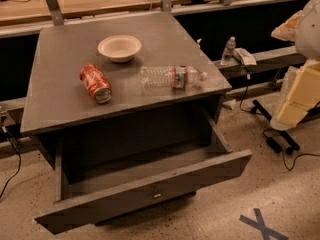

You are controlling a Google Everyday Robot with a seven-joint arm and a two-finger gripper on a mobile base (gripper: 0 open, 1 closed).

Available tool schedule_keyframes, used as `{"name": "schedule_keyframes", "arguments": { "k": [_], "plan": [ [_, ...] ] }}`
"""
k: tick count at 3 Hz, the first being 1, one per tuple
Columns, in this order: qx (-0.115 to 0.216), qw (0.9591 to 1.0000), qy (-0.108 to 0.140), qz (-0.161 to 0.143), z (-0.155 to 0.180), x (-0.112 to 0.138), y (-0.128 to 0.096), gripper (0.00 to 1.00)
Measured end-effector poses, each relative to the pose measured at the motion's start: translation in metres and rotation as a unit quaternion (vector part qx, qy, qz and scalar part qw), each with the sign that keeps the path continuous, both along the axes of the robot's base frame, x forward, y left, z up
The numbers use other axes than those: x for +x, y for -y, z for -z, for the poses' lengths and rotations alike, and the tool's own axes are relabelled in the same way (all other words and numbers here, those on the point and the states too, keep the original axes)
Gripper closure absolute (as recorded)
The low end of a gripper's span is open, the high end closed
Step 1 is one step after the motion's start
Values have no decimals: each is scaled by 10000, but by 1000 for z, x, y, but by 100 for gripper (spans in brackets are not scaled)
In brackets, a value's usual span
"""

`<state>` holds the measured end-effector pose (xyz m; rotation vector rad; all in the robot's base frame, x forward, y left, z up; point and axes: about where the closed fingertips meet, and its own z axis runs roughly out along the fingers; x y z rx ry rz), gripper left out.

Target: Close top drawer

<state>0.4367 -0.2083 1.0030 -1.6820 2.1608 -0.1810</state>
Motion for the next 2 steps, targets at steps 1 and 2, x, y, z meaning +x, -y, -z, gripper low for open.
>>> {"name": "schedule_keyframes", "arguments": {
  "k": [1, 2],
  "plan": [
    [0, 10000, 1, 0, 0, 0, 0, 0],
    [521, 9981, -268, -192, 49, 0, -11, 0]
  ]
}}
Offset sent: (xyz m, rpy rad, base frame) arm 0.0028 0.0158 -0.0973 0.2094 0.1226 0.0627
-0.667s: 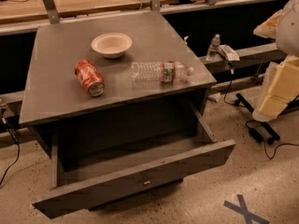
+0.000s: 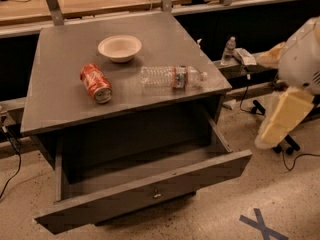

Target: Close top drawer

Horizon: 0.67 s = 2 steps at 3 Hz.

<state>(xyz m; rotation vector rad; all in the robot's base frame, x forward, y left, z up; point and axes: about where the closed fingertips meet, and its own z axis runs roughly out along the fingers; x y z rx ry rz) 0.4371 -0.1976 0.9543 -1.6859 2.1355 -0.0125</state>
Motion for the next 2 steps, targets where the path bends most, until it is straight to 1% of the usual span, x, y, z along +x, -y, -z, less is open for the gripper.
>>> {"name": "schedule_keyframes", "arguments": {
  "k": [1, 2],
  "plan": [
    [650, 9972, -123, -336, 66, -3, -14, 0],
    [1275, 9894, -48, -699, 107, -6, -28, 0]
  ]
}}
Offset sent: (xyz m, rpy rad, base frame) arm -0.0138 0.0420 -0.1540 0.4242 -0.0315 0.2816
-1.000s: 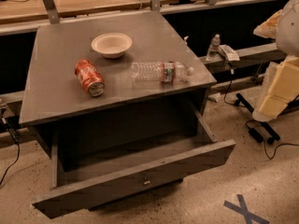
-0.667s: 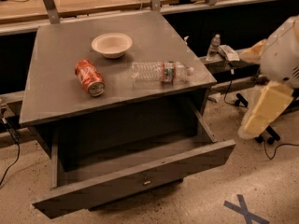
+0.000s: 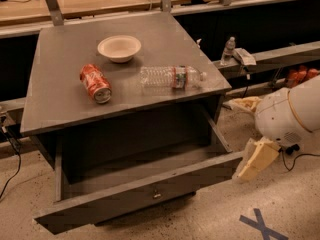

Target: Close top drawer

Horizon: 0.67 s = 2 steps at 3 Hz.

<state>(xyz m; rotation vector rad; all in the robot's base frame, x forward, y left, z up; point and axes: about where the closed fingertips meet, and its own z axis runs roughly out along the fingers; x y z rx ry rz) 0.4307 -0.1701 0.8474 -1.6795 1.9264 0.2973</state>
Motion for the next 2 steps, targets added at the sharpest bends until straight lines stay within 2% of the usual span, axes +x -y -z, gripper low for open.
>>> {"name": "schedule_keyframes", "arguments": {
  "k": [1, 2],
  "plan": [
    [54, 9994, 189, -290, 0, -1, -4, 0],
    [106, 9990, 248, -350, 12, 4, -13, 0]
  ]
}}
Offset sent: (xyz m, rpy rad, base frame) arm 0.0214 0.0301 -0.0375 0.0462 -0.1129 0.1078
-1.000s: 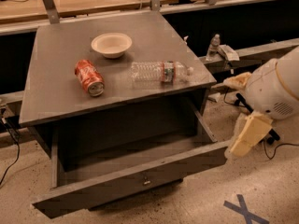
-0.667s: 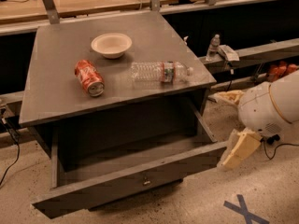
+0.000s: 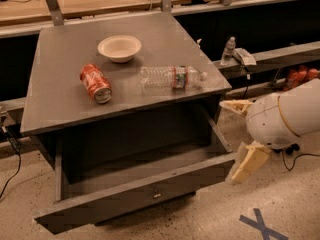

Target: Close top drawer

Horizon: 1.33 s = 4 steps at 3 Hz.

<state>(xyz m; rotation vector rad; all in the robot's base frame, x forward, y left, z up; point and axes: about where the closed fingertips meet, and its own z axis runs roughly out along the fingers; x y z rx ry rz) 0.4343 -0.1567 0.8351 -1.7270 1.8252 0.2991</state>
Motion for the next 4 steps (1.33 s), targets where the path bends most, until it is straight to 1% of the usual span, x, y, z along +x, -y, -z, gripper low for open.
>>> {"name": "schedule_keyframes", "arguments": {
  "k": [1, 2, 3, 4],
  "plan": [
    [-131, 9988, 365, -305, 36, 9, -22, 0],
    [-277, 9961, 602, -590, 71, 15, -41, 0],
    [-545, 9940, 623, -716, 100, 19, -54, 0],
    [-744, 9937, 561, -618, 127, 27, -61, 0]
  ]
}}
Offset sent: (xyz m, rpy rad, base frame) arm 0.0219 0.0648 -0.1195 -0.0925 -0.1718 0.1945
